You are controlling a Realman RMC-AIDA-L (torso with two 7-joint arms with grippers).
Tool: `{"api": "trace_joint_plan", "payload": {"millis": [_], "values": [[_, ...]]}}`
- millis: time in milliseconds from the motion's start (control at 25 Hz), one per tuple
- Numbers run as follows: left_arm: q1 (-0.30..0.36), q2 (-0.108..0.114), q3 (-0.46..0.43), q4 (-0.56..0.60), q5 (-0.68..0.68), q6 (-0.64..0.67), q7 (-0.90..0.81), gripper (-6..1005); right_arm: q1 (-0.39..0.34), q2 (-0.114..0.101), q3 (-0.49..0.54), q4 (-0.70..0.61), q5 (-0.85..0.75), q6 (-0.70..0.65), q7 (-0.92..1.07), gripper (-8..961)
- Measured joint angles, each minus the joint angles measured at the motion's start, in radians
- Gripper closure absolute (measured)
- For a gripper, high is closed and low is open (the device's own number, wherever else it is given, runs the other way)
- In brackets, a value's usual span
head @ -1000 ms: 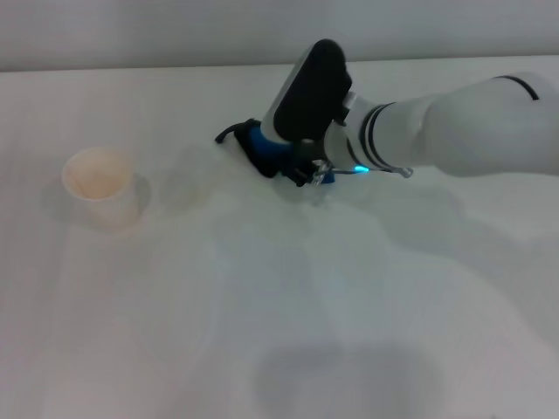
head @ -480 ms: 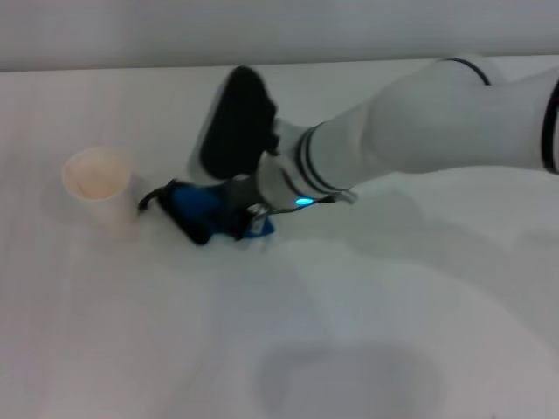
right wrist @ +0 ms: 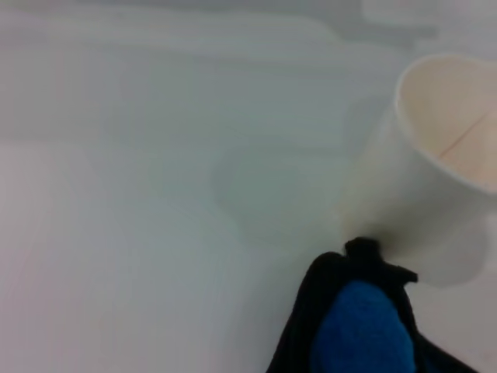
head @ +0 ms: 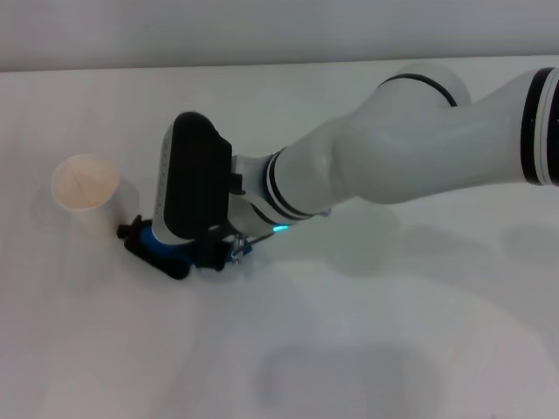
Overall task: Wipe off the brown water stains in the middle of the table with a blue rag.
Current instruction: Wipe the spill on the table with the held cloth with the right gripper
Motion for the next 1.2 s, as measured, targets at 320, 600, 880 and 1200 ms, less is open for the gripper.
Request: {"api": "trace_joint_plan", "payload": {"millis": [320, 600, 880, 1200], "values": [[0.005, 0.0, -0.001, -0.001, 0.0, -0.01, 0.0, 120, 0.006, 0.0, 0.006, 0.087, -0.002, 0.097, 0.0, 841], [0.007, -0.001, -0.001, -0.001, 0.0, -0.012, -0.013, 121, 0.008, 0.0, 0.011, 0.189, -0.003, 0.135, 0.0, 841], [0.007, -0.002, 0.002, -0.001, 0.0, -0.013, -0.025, 121, 0.013, 0.0, 0.014, 0.299, -0.013, 0.15, 0.0, 841], [0.016, -0.002, 0.005, -0.001, 0.001, -0.032, -0.026, 121, 0.042, 0.0, 0.016, 0.381, -0.041, 0.14, 0.001, 841]]}}
